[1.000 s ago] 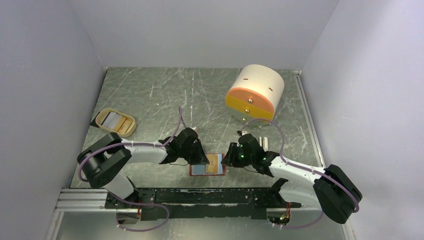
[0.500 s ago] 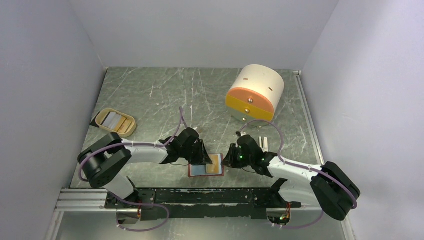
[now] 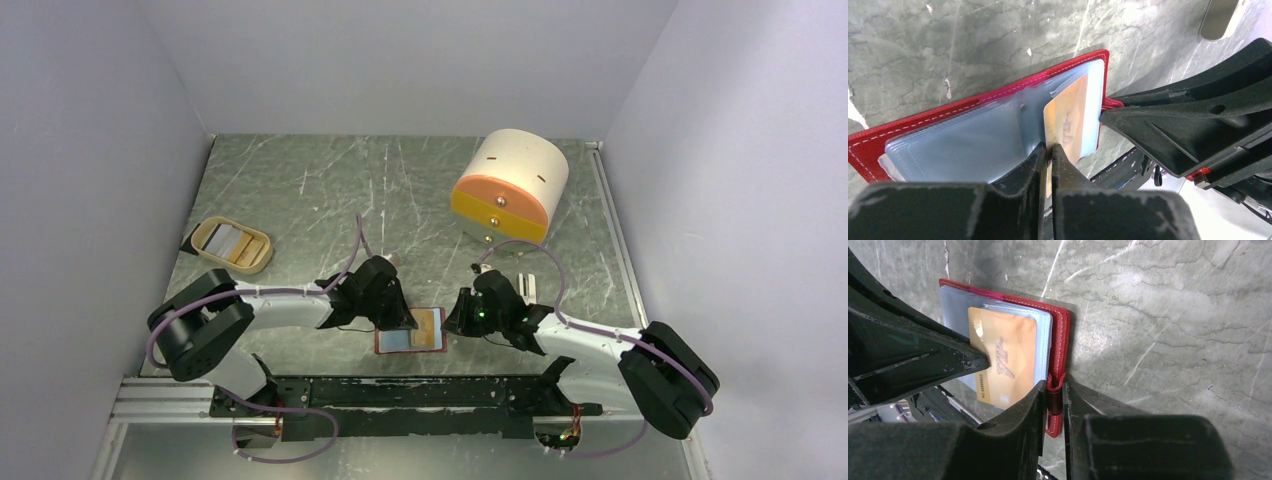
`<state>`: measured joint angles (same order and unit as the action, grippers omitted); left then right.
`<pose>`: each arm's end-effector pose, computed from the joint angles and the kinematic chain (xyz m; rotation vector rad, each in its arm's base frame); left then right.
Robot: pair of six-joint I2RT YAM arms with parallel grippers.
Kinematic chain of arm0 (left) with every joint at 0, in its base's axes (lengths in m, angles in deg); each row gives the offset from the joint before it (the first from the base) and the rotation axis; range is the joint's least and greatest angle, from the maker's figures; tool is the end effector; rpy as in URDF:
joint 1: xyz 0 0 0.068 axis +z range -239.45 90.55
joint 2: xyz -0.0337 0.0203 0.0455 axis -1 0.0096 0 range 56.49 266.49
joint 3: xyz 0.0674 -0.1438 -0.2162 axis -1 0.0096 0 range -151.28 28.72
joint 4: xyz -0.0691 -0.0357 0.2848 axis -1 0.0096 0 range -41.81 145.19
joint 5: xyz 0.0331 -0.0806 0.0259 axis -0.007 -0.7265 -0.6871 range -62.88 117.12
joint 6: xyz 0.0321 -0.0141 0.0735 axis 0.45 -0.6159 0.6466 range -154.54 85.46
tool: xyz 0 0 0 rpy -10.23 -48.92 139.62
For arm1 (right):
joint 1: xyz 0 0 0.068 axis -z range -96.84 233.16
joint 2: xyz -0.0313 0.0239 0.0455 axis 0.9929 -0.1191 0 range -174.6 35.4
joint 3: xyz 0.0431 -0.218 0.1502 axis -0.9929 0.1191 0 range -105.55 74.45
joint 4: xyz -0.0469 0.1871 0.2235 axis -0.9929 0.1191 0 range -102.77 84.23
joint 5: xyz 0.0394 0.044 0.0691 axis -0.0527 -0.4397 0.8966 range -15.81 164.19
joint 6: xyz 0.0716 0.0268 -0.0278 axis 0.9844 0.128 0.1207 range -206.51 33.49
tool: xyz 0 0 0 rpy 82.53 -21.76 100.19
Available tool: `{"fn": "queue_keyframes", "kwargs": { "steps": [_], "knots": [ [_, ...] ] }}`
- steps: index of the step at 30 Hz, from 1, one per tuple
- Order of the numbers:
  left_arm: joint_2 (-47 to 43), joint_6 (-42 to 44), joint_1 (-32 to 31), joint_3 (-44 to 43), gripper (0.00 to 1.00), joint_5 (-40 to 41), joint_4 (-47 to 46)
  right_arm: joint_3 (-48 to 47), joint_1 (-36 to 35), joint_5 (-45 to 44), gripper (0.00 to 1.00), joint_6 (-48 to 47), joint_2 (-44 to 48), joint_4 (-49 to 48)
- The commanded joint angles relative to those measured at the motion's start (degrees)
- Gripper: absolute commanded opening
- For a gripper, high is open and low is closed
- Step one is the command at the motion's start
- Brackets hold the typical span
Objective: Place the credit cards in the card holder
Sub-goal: Insert the credit card into the card holder.
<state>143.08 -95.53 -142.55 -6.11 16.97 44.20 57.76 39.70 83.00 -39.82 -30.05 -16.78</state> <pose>0.1833 -0.2650 0.0827 -0.0935 2.7060 -1.0078 0.1701 0.1762 0.0767 -0.0100 2.5456 0.8895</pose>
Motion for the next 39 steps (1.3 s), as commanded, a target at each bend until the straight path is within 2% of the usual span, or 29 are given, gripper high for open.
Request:
{"fn": "queue_keyframes", "kwargs": {
  "steps": [1,9,10,16,18,24,35,39],
  "knots": [
    [2.5,1.0,-0.6,-2.2,0.09,-0.4,-0.9,0.6,-0.2,0.2,0.20,0.1,-0.4,0.0],
    [5.7,-0.2,-1.3,-2.8,0.09,-2.5,-3.9,0.0,-0.3,0.3,0.20,-0.2,-1.2,-0.2],
    [5.7,-0.5,-1.3,-2.5,0.11,-2.9,-4.6,0.0,-0.3,0.2,0.20,-0.2,-1.4,-0.3],
    [2.7,-1.0,-1.3,-1.9,0.42,-2.0,-3.5,0.3,-0.3,0.3,0.20,-0.1,-1.7,-0.6],
    [1.0,-1.2,-1.3,-1.4,0.45,-0.9,-2.8,0.4,-0.3,0.2,0.20,-0.1,-1.4,-0.4],
    [-1.0,-1.4,-1.3,-1.0,0.48,0.8,-1.3,0.8,-0.3,0.2,0.20,-0.1,-1.3,-0.6],
    [4.8,-1.3,-2.2,-4.7,0.47,-2.0,-2.3,0.4,-0.2,0.1,0.20,-0.2,-1.6,-0.6],
    [3.3,-1.6,-2.2,-3.9,0.49,-1.3,-1.9,0.0,-0.3,-0.1,0.22,-0.2,-1.7,-0.2]
  ]
}}
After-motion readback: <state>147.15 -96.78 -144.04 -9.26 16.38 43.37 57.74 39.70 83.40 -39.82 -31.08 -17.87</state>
